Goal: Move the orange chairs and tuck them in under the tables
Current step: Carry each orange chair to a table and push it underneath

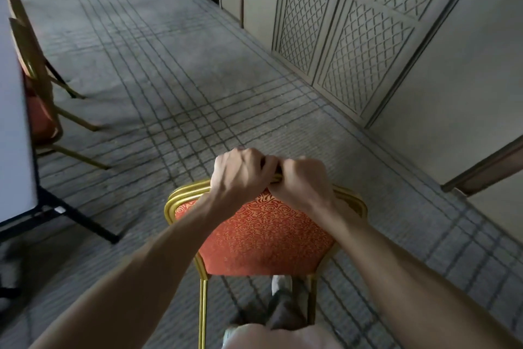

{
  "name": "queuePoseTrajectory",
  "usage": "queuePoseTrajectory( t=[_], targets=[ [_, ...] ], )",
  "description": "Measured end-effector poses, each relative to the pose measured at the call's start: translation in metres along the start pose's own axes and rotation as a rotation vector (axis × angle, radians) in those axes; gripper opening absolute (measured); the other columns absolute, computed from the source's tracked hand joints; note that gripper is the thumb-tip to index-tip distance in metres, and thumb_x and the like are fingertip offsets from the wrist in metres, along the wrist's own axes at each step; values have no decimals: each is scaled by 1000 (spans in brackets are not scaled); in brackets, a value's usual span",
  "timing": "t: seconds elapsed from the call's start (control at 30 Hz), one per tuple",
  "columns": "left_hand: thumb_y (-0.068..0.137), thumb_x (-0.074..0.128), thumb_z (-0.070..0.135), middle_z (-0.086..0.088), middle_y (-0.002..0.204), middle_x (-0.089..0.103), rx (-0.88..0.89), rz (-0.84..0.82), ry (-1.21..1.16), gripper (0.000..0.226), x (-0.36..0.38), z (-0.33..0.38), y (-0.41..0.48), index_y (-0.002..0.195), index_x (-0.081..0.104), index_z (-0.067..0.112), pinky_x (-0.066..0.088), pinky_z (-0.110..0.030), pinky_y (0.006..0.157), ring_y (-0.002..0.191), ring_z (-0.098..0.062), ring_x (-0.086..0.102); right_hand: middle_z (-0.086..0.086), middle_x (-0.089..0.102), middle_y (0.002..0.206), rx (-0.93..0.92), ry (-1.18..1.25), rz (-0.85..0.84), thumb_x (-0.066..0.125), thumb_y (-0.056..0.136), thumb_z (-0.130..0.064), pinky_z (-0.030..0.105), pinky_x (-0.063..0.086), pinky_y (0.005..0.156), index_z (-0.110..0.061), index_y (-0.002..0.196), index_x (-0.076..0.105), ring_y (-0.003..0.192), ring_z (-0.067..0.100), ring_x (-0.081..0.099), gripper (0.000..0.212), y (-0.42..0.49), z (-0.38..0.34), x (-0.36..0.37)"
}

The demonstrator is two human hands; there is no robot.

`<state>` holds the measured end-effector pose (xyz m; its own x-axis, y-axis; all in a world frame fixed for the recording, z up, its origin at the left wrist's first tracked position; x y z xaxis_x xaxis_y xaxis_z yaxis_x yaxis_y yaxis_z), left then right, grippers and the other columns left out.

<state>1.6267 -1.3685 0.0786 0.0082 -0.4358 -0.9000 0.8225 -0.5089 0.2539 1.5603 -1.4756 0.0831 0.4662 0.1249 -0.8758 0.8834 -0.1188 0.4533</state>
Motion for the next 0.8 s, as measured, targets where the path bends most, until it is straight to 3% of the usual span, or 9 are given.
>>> queuePoseTrajectory(
  t=[0.07,0.23,0.37,0.53,0.67,0.8],
  targets=[
    [85,26,54,-7,63,64,-25,18,18,58,11,1,12,61,56,11,40,-32,53,60,-27,60,4,67,58,-34,37,14,67,72,-36,31,47,46,-17,74,70,53,29,66,19,10,15,13],
    [86,31,53,-7,59,61,-93,26,51,56,59,2,64,61,59,12,24,-29,49,54,-25,58,1,63,53,-130,116,71,74,64,-31,28,40,45,-18,64,62,47,25,61,18,48,66,52],
    [86,35,48,-8,56,62,-150,-47,83,53,103,-2,111,56,57,10,18,-28,49,50,-26,59,1,59,49,-178,170,-54,79,58,-27,26,41,45,-18,61,57,42,25,58,24,84,109,100],
    [86,42,43,-9,49,56,-236,8,72,49,112,-26,163,52,53,10,23,-24,48,45,-32,55,1,64,54,-236,258,-245,73,69,-35,29,47,47,-17,69,63,48,24,63,21,144,128,145],
    [89,34,50,-9,57,60,-282,43,108,54,104,-40,219,60,55,9,26,-28,51,55,-32,58,1,65,55,-243,273,-223,61,78,-39,28,45,42,-19,71,65,46,24,62,22,203,140,152],
    [90,34,52,-8,66,64,-342,59,88,53,107,-51,267,65,59,12,30,-29,55,63,-29,60,1,61,50,-243,269,-235,67,80,-32,27,42,39,-19,61,60,40,25,58,24,251,152,162]
  ],
)
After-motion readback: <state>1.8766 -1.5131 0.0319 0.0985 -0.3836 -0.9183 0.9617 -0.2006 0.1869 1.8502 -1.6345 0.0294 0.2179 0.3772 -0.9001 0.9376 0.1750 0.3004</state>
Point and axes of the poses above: each hand's wrist, its own y-axis towards the middle knuckle, its own x-axis out of the palm, z = x × y, the point moved 6 cm from there along y, towards the middle knuckle
